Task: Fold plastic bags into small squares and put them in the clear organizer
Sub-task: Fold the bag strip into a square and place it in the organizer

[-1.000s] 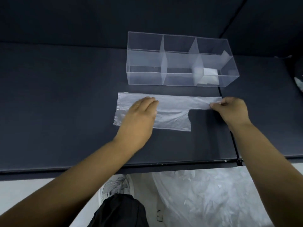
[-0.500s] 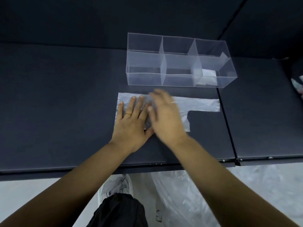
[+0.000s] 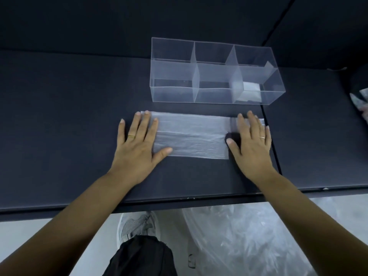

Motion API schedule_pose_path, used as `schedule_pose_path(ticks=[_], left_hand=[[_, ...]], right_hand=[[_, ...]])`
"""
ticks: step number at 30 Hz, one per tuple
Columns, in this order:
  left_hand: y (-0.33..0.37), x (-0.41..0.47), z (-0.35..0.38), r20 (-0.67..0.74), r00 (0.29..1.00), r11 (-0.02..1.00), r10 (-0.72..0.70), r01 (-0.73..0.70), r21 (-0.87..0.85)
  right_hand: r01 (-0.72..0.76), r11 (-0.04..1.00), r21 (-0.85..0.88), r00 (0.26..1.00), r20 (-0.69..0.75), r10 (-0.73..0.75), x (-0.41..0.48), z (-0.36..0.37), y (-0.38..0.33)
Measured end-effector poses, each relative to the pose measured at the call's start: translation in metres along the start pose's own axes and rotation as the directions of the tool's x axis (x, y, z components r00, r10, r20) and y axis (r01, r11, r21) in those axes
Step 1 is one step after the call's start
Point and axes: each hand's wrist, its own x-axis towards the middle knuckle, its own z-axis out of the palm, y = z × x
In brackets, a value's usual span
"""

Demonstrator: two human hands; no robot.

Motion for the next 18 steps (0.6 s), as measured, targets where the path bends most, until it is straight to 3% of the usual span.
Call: schedule_pose_path(ticks=[3, 7, 10, 12, 16, 18], left_hand=[[0.016, -0.007, -0.006, -0.062, 0.981, 0.975, 0.183, -0.189, -0.115], [0.039, -0.009, -0.002, -0.009, 0.93, 0.91, 0.368, -0.362, -0.205], [0.044, -0.007, 0.001, -0.047, 0.935, 0.92, 0.352, -0.355, -0.164], [0.048, -0.005, 0.0, -0.115, 0.935, 0.929, 0.336, -0.349, -0.123], [0.052, 0.004, 0.003, -0.288, 0.907, 0.936, 0.308, -0.343, -0.079], [0.054, 0.007, 0.005, -0.334, 0.887, 0.932, 0.318, -0.358, -0.064]], right_hand=[[0.117, 0.945, 0.306, 0.993, -0.043, -0.109, -0.023, -0.01, -0.006], [0.077, 0.929, 0.363, 0.996, 0.014, -0.088, -0.034, -0.006, -0.011], [0.105, 0.935, 0.34, 0.994, -0.004, -0.11, -0.023, -0.006, -0.015], [0.108, 0.939, 0.326, 0.989, 0.058, -0.134, -0.016, -0.008, -0.016], [-0.079, 0.858, 0.508, 0.963, 0.263, -0.067, -0.009, -0.027, -0.011], [-0.101, 0.873, 0.477, 0.966, 0.258, -0.029, -0.009, -0.034, -0.009]])
